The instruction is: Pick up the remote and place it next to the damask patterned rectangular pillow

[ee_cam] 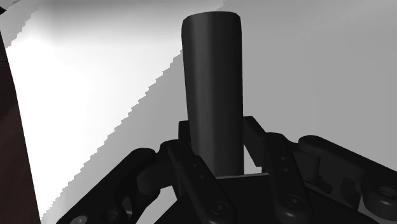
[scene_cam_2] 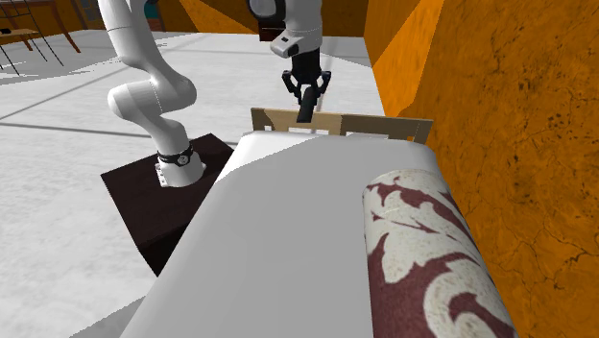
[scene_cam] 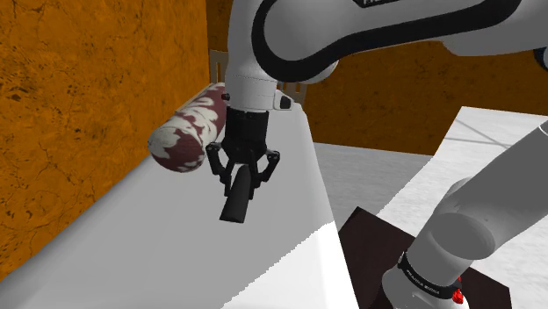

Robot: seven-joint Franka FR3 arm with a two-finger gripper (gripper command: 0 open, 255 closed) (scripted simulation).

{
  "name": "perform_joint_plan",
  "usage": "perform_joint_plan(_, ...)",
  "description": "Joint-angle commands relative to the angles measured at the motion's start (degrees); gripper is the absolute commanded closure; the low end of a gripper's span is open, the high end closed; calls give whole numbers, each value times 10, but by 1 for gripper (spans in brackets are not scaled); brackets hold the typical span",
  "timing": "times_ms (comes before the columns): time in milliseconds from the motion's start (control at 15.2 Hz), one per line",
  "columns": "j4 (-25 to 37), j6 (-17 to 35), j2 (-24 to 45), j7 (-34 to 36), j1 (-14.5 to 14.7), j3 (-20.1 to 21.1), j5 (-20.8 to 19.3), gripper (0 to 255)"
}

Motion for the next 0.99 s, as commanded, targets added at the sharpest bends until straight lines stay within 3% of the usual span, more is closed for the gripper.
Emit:
perform_joint_plan(0, 11, -14, -3, 2, 0, -3, 0, 255)
perform_joint_plan(726, 83, -90, -9, 18, -4, -16, -8, 255)
perform_joint_plan(924, 95, -96, 10, -13, -21, -36, -24, 255)
